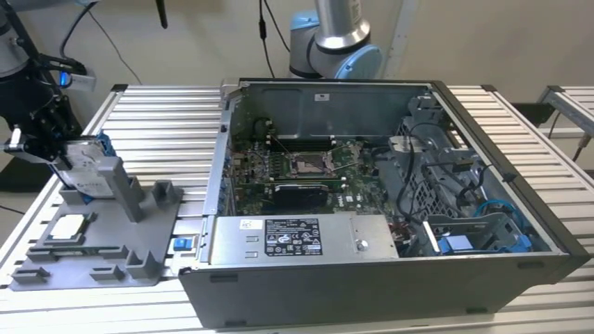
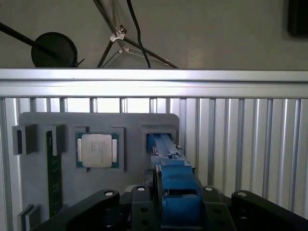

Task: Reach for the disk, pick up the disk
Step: 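Pick up the disk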

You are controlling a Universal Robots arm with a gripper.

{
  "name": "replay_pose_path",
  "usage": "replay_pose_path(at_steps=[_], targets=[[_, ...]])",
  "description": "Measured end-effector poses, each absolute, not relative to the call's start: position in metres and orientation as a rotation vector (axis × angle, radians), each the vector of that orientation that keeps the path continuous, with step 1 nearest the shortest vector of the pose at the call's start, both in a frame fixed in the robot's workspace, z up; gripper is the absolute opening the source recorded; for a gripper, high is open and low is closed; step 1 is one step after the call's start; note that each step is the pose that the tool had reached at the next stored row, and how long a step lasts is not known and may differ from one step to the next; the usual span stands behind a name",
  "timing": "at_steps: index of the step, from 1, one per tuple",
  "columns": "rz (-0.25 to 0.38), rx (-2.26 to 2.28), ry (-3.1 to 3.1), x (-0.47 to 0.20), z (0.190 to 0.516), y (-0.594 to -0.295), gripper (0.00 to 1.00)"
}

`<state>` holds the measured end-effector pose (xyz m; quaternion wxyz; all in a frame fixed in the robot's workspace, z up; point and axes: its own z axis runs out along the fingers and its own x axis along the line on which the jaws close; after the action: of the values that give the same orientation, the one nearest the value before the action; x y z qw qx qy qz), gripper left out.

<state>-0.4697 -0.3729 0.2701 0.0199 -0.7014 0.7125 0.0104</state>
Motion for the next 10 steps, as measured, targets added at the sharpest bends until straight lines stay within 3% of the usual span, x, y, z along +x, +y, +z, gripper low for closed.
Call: replay_pose_path(at_steps=[10], targets=[[0.032, -2.176, 2.21, -0.4697, 0.2693, -0.3728, 0.0]])
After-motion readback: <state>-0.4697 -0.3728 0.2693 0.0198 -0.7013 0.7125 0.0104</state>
